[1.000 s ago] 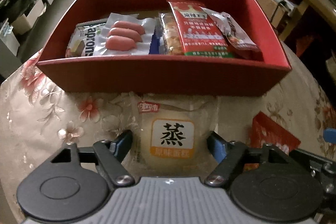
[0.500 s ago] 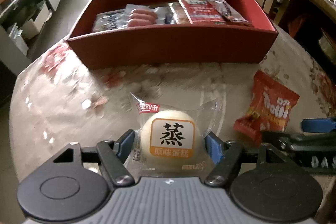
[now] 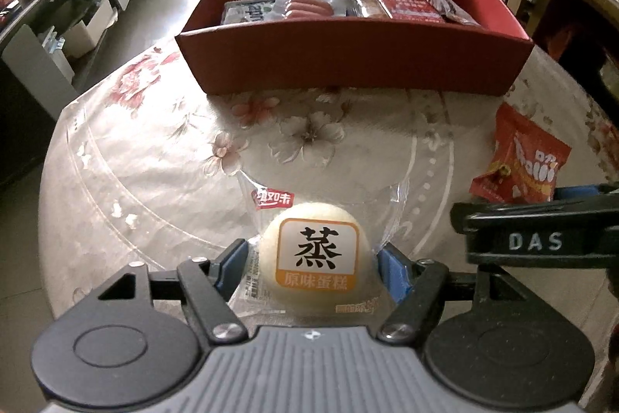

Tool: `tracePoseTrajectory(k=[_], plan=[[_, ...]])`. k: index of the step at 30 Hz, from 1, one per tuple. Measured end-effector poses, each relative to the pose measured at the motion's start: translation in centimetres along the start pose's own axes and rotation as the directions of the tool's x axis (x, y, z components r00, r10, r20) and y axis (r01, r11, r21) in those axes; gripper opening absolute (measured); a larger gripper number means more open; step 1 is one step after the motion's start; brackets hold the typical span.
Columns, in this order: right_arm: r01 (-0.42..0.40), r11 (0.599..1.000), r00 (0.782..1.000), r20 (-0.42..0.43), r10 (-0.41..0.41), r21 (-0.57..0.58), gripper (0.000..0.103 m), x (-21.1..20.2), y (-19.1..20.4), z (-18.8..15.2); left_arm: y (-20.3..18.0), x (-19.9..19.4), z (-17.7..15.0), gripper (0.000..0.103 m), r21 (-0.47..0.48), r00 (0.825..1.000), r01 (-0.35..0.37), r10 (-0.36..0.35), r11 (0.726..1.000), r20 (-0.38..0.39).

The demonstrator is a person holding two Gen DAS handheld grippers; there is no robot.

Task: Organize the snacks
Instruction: 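Move the right gripper to the red Trolli bag while the left approaches the steamed cake, then grasp the Trolli bag with the right gripper while the left grasps the steamed cake pack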

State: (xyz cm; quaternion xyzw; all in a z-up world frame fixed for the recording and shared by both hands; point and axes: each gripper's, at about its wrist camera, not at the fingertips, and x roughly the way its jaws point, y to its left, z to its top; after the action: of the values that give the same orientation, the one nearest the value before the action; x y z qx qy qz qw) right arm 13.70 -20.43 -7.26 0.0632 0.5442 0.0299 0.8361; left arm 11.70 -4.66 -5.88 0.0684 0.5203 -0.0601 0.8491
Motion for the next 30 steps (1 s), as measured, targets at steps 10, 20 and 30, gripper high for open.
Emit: tracePoseTrajectory(k=[10,20,30], plan=[[0.034,0.997,0.999,0.001,-0.034,-0.062,0.103,0.6,0.9,-0.5,0.0,0.7,-0.6,0.086,0.017,1.000,-0.015,0.015,1.000,-0.002],[0.031,0.991,1.000,0.001,-0.031,-0.128,0.101,0.4,1.3,-0.9,-0.3,1.1,-1.2,0.094,0.058,1.000,-0.027,0.027,0.998,0.008],[0.073,0.970,0.997,0.025,-0.069,-0.231,0.057,-1.3,0.4,-2.1,0.0,1.2,-1.1,0.096,0.037,1.000,-0.016,0.017,0.999,-0.006]])
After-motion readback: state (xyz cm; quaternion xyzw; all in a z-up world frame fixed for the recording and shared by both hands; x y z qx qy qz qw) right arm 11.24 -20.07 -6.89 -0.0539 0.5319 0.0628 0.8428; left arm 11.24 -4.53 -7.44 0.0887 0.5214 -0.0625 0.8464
